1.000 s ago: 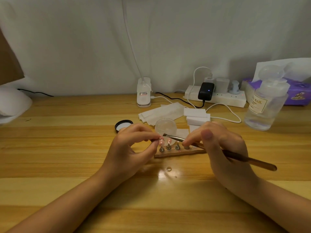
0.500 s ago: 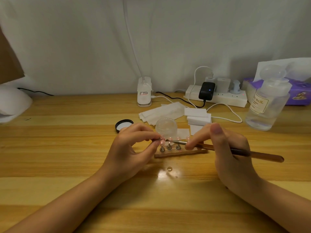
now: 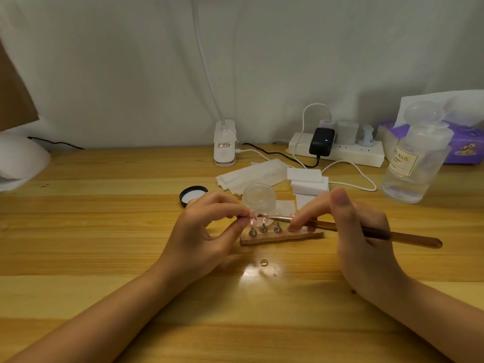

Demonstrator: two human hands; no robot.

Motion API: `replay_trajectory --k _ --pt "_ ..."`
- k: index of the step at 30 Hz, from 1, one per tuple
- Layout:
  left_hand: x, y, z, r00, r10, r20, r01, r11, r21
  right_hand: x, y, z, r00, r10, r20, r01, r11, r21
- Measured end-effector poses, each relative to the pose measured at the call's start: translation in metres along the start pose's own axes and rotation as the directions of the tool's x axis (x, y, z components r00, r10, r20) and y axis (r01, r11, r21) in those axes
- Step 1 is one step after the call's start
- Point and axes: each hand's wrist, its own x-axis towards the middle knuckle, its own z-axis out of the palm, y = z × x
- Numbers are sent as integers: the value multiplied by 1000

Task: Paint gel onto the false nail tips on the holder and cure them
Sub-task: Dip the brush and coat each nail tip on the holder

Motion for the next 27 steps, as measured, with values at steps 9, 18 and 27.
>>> replay_trajectory --k 9,18,27 --pt "0 -1 0 1000 -2 -15 3 1000 16 -2 2 1 998 35 47 -36 999 19" --pt "-1 2 -1 996 -55 -66 52 998 -42 -1 2 -3 999 -14 -34 15 999 31" --pt "0 1 -2 998 -51 -43 48 996 -81 -2 5 2 954 -275 120 296 926 -234"
